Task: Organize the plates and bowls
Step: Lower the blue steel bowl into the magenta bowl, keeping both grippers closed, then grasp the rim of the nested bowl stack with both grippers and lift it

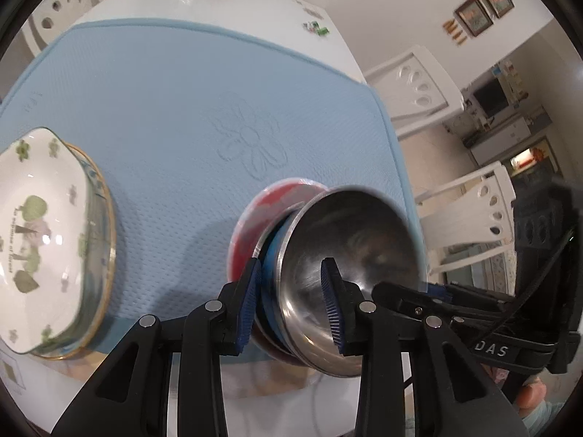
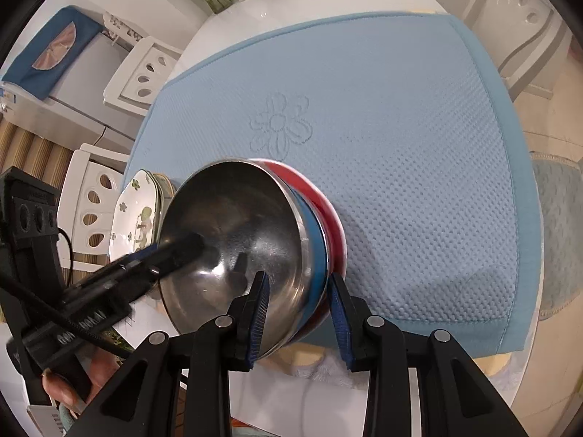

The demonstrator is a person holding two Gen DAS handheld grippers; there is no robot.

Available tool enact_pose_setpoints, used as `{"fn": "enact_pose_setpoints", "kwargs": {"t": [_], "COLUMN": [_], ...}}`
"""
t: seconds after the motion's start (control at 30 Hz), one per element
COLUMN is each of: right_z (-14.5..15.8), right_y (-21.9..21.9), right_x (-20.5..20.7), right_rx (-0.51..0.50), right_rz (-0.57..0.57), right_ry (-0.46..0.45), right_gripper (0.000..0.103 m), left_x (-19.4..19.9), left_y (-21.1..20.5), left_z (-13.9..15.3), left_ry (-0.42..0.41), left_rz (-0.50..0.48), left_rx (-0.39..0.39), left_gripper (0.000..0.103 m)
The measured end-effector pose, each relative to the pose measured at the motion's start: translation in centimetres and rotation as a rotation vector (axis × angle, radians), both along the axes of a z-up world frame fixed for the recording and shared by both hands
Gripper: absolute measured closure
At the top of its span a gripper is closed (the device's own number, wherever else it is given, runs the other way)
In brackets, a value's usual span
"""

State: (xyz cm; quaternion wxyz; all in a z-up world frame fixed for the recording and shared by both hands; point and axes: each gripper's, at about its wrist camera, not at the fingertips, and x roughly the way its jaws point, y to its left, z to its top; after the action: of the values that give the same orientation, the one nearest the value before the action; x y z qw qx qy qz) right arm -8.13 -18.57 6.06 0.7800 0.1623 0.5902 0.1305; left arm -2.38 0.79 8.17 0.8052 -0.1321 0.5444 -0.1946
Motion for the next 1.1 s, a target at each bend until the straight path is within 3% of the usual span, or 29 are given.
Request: {"fn": "enact_pose_setpoints", "kwargs": {"t": [0.27,0.53,0.6,0.67,0.73,0.97,1.1], "right_z": [0.4,-0.1,-0.2,-0.3,-0.5,-2.1,-3.6], "right_y": [-0.9,-2.2,-2.8,-3.3,-3.7,-3.4,-3.0], "right_x": [-0.9,-1.1,-1.0,-0.8,-0.7,0.0,0.8], "right_rx": [0.016,0.042,0.057,0.075,0.086,0.101,0.112], "right_rz": [-0.013,-0.054,-0.069,-0.077,-0.091,-0.066,-0.045], "right_ry": [-0.017,0.008,0.011,0.016,0.023,0.07,0.1], "right_gripper": [0.07,0.07,0.066,0.059,0.051,0.05,0.05], "left_x": [-0.3,-0.7,-0.7,-0.6,-0.6,-0.1,0.3], "left_y": [2.3,1.0,0.6,0.5,0.6,2.2,2.3], "left_z": [0.9,-0.5,-0.7,-1.1,-1.4,-3.4,-4.7], "left_ry": [-0.022,0.014,0.021,0.038,0.052,0.147,0.191], "left_rz": [0.057,0.028,0.027,0.026,0.032,0.108,0.124], "left_rx": [-0.004,0.021,0.032,0.031,0.022,-0.087,-0.131], "left_gripper": [0.072,0.072,0.071,0.064,0.063,0.041,0.041]}}
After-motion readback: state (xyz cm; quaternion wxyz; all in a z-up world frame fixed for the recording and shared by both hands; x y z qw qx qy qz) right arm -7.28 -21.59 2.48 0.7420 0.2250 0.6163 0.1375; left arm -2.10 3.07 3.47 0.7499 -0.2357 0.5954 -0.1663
